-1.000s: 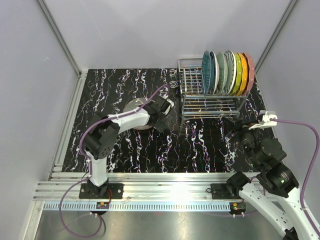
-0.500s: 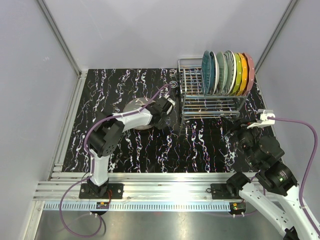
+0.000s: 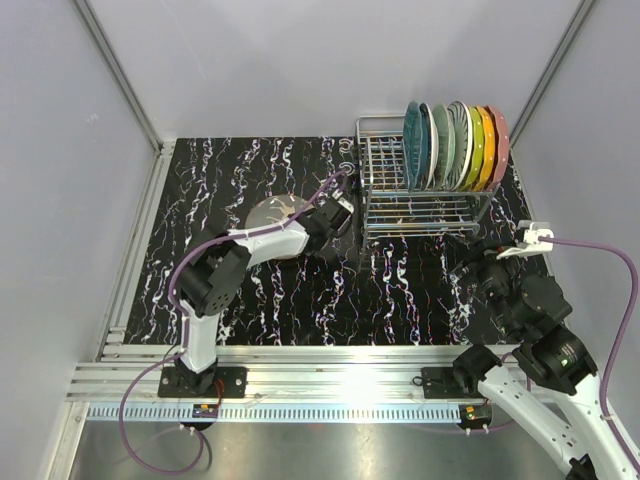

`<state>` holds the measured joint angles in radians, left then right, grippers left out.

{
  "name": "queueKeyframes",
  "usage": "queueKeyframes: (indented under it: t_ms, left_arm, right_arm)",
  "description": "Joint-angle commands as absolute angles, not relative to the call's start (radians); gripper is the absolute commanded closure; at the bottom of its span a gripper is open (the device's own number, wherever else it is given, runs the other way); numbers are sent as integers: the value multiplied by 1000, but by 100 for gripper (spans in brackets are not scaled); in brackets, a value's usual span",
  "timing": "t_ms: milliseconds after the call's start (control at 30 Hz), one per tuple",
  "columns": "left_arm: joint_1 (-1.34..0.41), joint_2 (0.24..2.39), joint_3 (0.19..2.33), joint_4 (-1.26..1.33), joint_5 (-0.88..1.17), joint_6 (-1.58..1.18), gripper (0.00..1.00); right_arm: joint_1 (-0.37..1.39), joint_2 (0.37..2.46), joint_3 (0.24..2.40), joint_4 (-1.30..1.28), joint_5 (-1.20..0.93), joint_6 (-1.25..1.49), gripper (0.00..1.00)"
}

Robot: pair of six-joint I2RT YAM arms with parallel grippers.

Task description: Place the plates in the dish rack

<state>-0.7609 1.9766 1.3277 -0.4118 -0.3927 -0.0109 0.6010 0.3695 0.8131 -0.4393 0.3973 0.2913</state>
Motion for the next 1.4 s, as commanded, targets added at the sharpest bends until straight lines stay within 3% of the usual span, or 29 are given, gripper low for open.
queueKeyframes:
  t_ms: [0,333,633,700,900,933,1033,1367]
  left_arm:
    - [-769,1928,1298,-428,-327,-109,83]
    - [-769,1824,1284,-457,-324,-160,97]
    - [-778,1715,1296,-488,-411,-131,100]
    - [-779,1713,1299,-500,-420,-118,91]
    - [-778,1718,1258,-479,-430,-112,92]
    - [-778,1723,1252,-477,-430,-126,82]
    - [-775,1703,1235,-462,-459,-140,68]
    - [-583,1508,1200,-411,-361,-202,66]
  right_arm:
    - [598,354,816,-420,377,281,41]
    - [598,334,815,-428,382,282,41]
    - [598,336,807,-413,367,281,41]
    - [598,337,808,-413,362,282,41]
    - [598,337,810,-417,362,276,41]
    - [598,339,810,-417,356,278,41]
    - [598,357,804,-414,312,282,44]
    - [598,517,815,-361,127,275,66]
